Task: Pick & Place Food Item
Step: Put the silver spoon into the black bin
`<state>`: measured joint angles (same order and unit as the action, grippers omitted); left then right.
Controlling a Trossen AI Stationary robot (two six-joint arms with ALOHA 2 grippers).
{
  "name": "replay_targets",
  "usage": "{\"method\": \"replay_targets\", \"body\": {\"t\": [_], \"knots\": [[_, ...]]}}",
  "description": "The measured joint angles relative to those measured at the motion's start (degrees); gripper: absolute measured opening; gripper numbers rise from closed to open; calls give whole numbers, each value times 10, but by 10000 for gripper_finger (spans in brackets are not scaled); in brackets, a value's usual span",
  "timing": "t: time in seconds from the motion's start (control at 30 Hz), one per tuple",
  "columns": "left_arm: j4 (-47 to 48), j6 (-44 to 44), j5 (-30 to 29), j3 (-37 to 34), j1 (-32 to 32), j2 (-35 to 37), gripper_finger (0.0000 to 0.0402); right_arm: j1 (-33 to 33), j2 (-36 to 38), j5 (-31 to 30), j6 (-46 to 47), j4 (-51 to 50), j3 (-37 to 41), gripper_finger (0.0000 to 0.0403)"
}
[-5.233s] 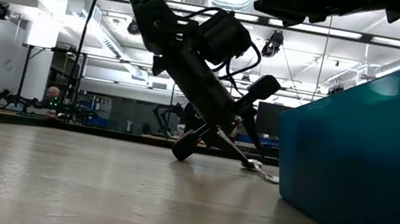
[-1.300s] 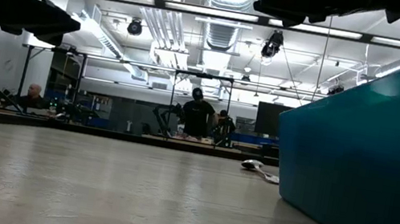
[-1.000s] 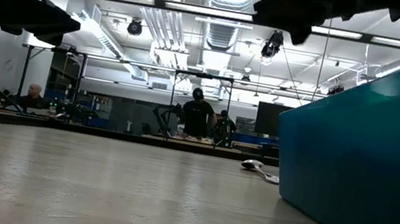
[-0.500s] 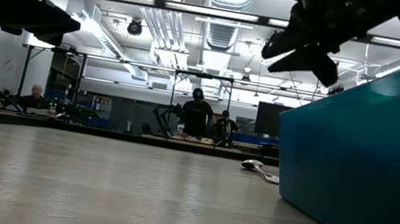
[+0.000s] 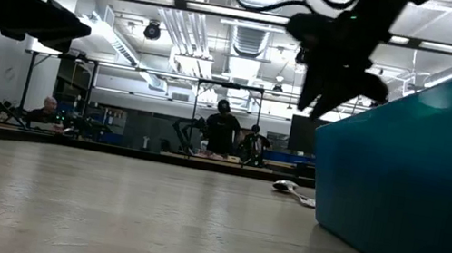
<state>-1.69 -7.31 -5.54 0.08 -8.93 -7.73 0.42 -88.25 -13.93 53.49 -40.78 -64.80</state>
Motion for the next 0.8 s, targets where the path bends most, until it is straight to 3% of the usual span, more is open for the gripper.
{"method": "replay_targets", "body": {"t": [0.43,0.8], "knots": [[0,-2,0,0,0,0,120,9,-172,-76,112,-40,-108,141],[0,-2,0,0,0,0,120,46,-221,-94,265,-53,-104,141]]}}
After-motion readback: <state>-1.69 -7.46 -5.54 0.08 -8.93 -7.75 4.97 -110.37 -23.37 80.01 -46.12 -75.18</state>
